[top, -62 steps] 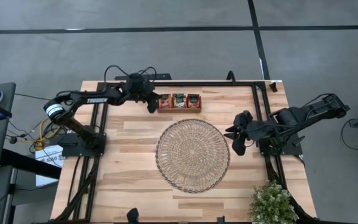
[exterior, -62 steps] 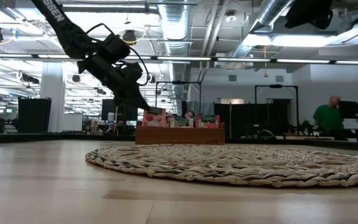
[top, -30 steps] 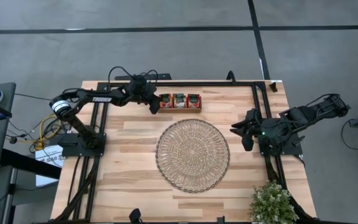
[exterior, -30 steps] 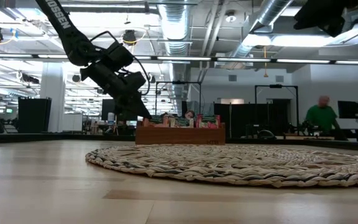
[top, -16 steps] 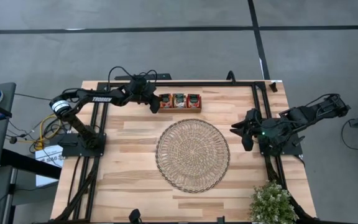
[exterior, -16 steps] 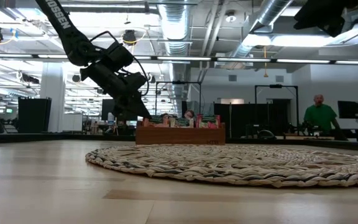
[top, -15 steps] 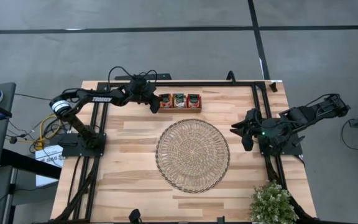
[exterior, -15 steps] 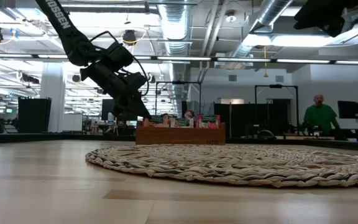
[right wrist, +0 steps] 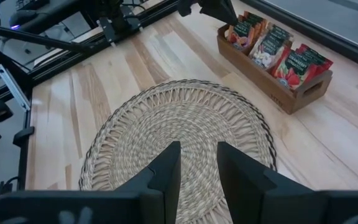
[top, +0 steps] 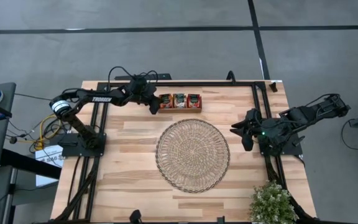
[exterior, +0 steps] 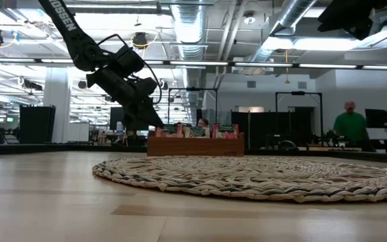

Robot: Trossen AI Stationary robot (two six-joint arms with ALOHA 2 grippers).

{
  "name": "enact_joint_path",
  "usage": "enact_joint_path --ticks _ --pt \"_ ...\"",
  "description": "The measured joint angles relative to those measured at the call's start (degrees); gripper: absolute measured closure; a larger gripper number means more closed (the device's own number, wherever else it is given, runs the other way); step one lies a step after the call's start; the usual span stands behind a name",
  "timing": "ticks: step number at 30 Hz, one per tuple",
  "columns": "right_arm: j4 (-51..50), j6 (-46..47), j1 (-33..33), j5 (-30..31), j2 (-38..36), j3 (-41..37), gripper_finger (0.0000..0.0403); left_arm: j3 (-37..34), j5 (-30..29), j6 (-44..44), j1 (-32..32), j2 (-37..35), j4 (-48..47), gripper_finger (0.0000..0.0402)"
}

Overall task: Pick & Place Tea
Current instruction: Put the orange tea bag into the left section of the brown wooden organizer

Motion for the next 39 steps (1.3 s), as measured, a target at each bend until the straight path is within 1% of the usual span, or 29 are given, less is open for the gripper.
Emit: enact_joint_path --ticks 5,23,26,35,39 --pt "0.0 0.0 0.0 -0.4 0.0 0.0 0.0306 0.0 -1.8 -1.4 0.0 0.0 -0.2 0.0375" --pt "0.0 0.5 0.1 -1.3 0.0 0.0 0.0306 0.0 -1.9 -1.3 0.0 0.0 -2.4 0.037" --pt "0.0 0.5 0.1 -1.3 0.0 0.0 0.0306 0.0 -1.5 -1.3 0.0 0.0 -2.4 0.0351" --pt "0.0 0.5 0.1 -1.4 0.0 0.0 0.0306 0.0 -0.2 -2.8 0.0 -0.4 -2.5 0.0252" --pt "0.0 0.2 0.1 -1.4 0.0 0.0 0.0306 0.0 -0.4 -4.0 0.0 -3.6 -3.3 0.0234"
